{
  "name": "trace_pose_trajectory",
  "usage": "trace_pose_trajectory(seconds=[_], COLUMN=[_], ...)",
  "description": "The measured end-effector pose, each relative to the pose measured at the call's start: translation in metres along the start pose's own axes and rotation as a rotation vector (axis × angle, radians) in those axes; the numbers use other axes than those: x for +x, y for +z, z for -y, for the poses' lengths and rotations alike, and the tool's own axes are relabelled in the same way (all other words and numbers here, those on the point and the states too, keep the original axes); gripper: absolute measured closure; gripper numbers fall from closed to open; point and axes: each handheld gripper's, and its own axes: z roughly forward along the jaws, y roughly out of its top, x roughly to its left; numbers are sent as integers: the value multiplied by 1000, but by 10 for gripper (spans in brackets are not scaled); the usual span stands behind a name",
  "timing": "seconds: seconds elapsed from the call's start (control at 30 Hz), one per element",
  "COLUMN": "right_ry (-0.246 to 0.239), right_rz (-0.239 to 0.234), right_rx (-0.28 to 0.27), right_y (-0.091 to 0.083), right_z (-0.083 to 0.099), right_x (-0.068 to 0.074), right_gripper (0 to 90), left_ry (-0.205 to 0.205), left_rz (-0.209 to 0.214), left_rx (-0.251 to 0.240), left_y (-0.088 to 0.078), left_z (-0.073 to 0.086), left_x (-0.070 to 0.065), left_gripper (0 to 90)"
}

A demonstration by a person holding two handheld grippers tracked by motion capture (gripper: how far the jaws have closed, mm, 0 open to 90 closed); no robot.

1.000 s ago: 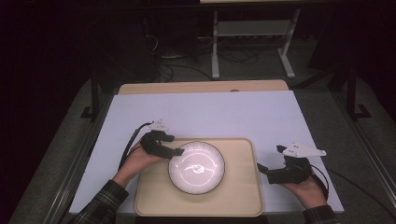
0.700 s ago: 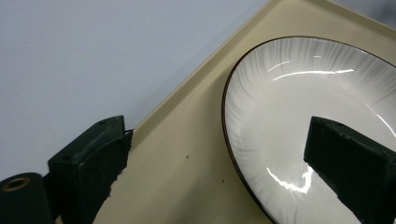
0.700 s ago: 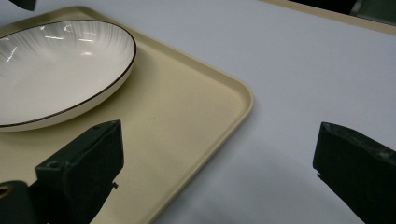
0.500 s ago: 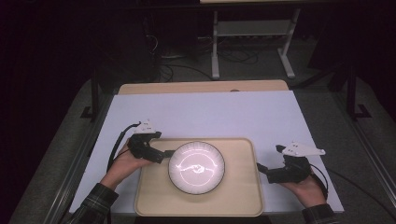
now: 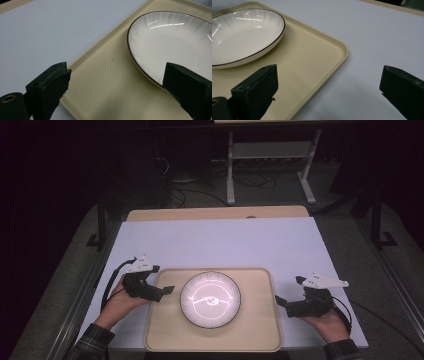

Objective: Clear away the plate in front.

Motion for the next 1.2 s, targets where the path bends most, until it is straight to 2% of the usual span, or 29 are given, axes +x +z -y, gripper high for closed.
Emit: trace_pose_trajectory(seconds=[0.3, 0.57, 0.9, 1.2], right_ry=[3, 2, 3, 0], right_rz=[2, -1, -8, -13], right_rx=[6, 13, 14, 14], right_y=[0, -1, -2, -2], right_z=[2, 4, 6, 6], right_x=[-1, -1, -2, -2], right_gripper=[11, 11, 11, 11], left_ry=[-13, -7, 8, -2], left_rz=[-31, -41, -60, -71], left_rx=[-10, 5, 38, 53], left_y=[-13, -20, -20, -21], left_z=[13, 25, 36, 40], left_x=[5, 9, 10, 15], left_gripper=[62, 62, 62, 62])
